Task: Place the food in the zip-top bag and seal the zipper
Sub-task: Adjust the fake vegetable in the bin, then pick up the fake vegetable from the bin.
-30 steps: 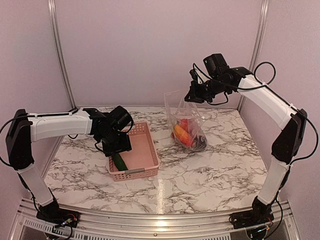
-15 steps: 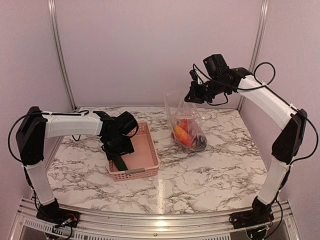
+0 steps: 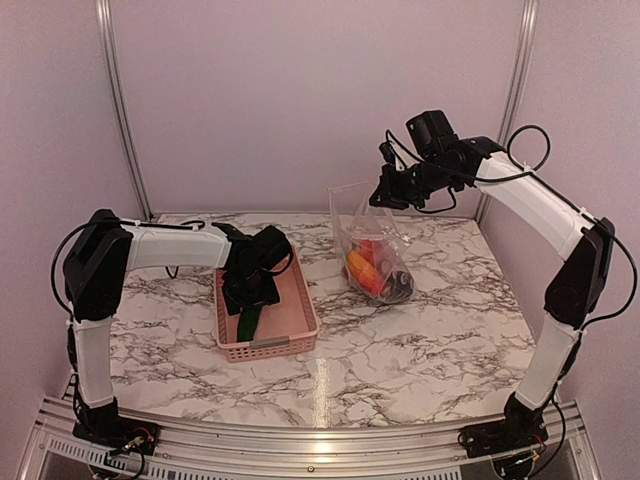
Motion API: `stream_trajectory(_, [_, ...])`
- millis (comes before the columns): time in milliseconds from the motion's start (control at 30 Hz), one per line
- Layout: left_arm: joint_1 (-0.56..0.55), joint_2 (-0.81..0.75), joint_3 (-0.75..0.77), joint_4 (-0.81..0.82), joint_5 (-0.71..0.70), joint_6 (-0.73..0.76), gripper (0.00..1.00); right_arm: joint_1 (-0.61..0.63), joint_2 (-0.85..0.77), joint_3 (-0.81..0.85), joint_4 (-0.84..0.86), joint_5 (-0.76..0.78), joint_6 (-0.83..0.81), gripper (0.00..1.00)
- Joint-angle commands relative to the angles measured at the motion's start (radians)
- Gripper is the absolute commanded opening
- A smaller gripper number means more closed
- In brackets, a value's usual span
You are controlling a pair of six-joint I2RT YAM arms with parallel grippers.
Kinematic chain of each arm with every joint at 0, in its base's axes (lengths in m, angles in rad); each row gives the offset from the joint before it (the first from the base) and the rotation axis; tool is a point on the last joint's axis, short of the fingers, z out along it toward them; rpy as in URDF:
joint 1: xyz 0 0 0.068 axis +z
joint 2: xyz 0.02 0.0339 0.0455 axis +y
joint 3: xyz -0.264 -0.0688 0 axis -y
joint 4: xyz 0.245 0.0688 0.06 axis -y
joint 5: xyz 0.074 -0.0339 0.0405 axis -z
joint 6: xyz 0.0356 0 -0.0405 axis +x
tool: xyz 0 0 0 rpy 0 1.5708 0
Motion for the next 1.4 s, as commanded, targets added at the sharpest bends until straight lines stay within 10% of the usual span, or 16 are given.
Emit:
stream_trajectory(0, [0.004, 0.059, 0.076, 0.023, 0.002, 0.099, 0.73, 0.009, -0.038, 0.008, 0.018, 0.008, -0.001, 0.00])
stream_trajectory(700, [0.008, 0.020, 0.151, -0.053, 0.051, 0.918, 0.72, 0.009, -0.032, 0.013, 0.018, 0.005, 0.003, 0.00])
stream_trajectory(1367, [0.030, 0.132, 0.173, -0.105, 0.071, 0.881, 0.62, 0.009, -0.015, 0.046, -0.011, 0.001, -0.005, 0.00])
